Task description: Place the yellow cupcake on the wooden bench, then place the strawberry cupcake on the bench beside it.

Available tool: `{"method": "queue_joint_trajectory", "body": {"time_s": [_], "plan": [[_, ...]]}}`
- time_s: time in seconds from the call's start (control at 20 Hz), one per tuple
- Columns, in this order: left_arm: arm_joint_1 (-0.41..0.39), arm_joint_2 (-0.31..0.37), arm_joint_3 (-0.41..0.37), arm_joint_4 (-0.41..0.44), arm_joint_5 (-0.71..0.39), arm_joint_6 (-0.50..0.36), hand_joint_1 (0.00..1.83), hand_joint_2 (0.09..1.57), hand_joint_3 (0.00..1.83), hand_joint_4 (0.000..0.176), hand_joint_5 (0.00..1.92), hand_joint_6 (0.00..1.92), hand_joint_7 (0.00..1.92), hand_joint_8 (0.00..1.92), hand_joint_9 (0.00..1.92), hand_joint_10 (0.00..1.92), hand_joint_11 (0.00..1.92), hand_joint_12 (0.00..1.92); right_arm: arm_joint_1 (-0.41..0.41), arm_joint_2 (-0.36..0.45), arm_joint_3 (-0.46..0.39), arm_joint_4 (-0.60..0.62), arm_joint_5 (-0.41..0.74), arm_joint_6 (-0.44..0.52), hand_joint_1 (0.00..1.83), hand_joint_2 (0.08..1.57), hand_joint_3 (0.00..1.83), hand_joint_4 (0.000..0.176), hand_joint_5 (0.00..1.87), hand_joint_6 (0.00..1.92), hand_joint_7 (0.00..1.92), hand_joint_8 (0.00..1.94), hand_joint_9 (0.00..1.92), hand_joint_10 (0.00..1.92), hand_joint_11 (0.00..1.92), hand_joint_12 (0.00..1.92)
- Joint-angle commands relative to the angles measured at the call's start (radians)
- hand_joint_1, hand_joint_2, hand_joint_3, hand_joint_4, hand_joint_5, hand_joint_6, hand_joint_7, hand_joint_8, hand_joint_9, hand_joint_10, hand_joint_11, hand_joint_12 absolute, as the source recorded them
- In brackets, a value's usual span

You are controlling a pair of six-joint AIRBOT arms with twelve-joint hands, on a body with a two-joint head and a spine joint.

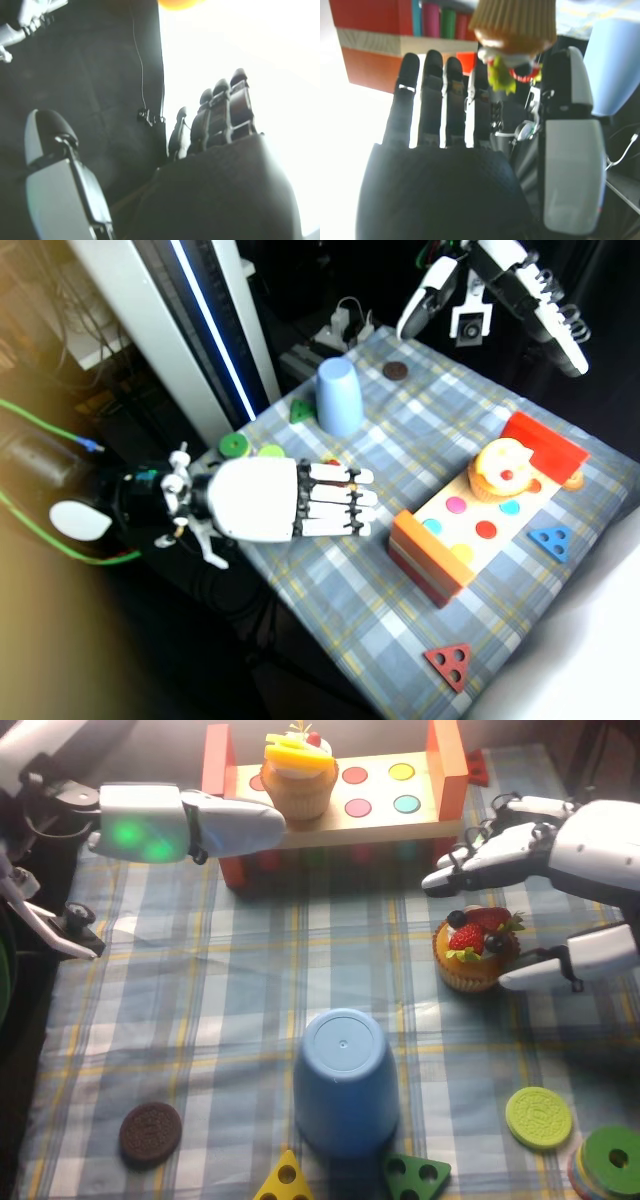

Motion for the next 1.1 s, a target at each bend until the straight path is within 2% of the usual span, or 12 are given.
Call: {"method": "queue_joint_trajectory", "body": {"time_s": [0.0,0.05,0.1,0.15,0.2,0.3,0.6,0.7,0.75,0.8,0.9,1.05], "plan": [[-0.003,0.005,0.001,0.004,-0.133,-0.017,0.79,0.74,0.0,0.176,0.0,0.0,0.0,0.0,0.0,0.0,0.0,0.0,0.02,-0.006,0.003,0.03,0.095,0.006,0.94,1.01,0.0,0.035,0.6,0.01,0.71,0.04,0.67,0.06,0.11,1.24],[-0.003,0.005,0.001,0.003,-0.133,-0.019,0.77,0.75,0.0,0.176,0.0,0.0,0.0,0.0,0.0,0.0,0.02,0.01,0.023,-0.008,0.005,0.029,0.094,0.008,1.0,1.04,0.0,0.021,0.74,0.01,0.87,0.04,0.76,0.08,0.12,1.25],[-0.002,0.005,0.001,0.0,-0.135,-0.019,0.78,0.74,0.0,0.176,0.0,0.0,0.0,0.0,0.0,0.0,0.08,0.04,0.026,-0.008,0.005,0.029,0.095,0.011,1.19,1.08,0.01,0.0,0.91,0.71,1.07,0.7,0.88,0.11,0.15,1.19],[0.0,0.005,0.001,-0.003,-0.137,-0.019,0.8,0.75,0.0,0.176,0.0,0.0,0.0,0.0,0.0,0.0,0.1,0.05,0.028,-0.008,0.005,0.029,0.095,0.013,1.2,1.12,0.0,0.014,0.95,0.89,0.98,1.02,0.89,0.11,0.11,1.22],[0.002,0.005,0.001,-0.006,-0.136,-0.02,0.82,0.75,0.0,0.176,0.0,0.0,0.0,0.0,0.0,0.0,0.02,0.31,0.031,-0.008,0.005,0.028,0.096,0.014,1.24,1.14,0.0,0.0,1.03,0.69,0.87,1.36,0.71,0.8,0.07,1.36],[0.009,0.009,0.001,-0.009,-0.138,-0.029,0.82,0.76,0.0,0.176,0.0,0.0,0.0,0.0,0.0,0.0,0.0,0.41,0.032,-0.003,0.004,0.026,0.112,0.023,1.24,1.16,0.0,0.0,0.99,0.7,0.84,1.48,0.52,1.41,0.0,1.28],[0.014,0.01,0.001,-0.012,-0.139,-0.042,0.8,0.77,0.0,0.176,0.0,0.0,0.0,0.0,0.0,0.0,0.0,0.37,0.09,0.048,-0.022,0.038,0.231,0.026,1.25,1.08,0.0,0.0,1.26,0.37,0.94,1.2,0.62,0.94,0.08,1.14],[0.016,0.01,0.001,-0.015,-0.139,-0.044,0.8,0.78,0.0,0.176,0.0,0.0,0.0,0.0,0.01,0.0,0.0,0.44,0.132,0.052,-0.019,0.06,0.289,0.026,1.21,1.13,0.0,0.0,1.07,0.75,0.87,1.27,0.59,0.85,0.07,1.28],[0.016,0.01,0.001,-0.015,-0.139,-0.044,0.88,0.77,0.0,0.176,0.0,0.0,0.0,0.0,0.0,0.0,0.0,0.28,0.15,0.051,-0.015,0.07,0.31,0.026,1.12,1.09,0.0,0.0,1.07,0.81,0.88,0.89,0.7,0.76,0.21,1.2],[0.016,0.01,0.001,-0.015,-0.139,-0.044,0.91,0.76,0.0,0.176,0.0,0.0,0.0,0.0,0.0,0.0,0.0,0.16,0.179,0.042,-0.006,0.075,0.323,0.026,1.21,1.08,0.0,0.0,1.15,0.62,0.95,1.06,0.83,0.61,0.32,1.02],[0.016,0.01,0.001,-0.017,-0.137,-0.045,0.88,0.77,0.0,0.176,0.0,0.0,0.0,0.0,0.0,0.0,0.0,0.24,0.231,0.007,0.027,0.076,0.319,0.025,1.22,1.1,0.0,0.009,1.07,0.87,0.96,0.97,0.86,0.31,0.23,0.79],[0.015,0.007,0.004,-0.016,-0.13,-0.045,0.9,0.77,0.0,0.176,0.0,0.0,0.0,0.0,0.0,0.0,0.0,0.26,0.31,-0.053,0.092,0.055,0.227,0.025,1.29,1.04,0.0,0.0,1.27,0.28,1.12,0.98,1.07,0.6,0.59,1.26]]}}
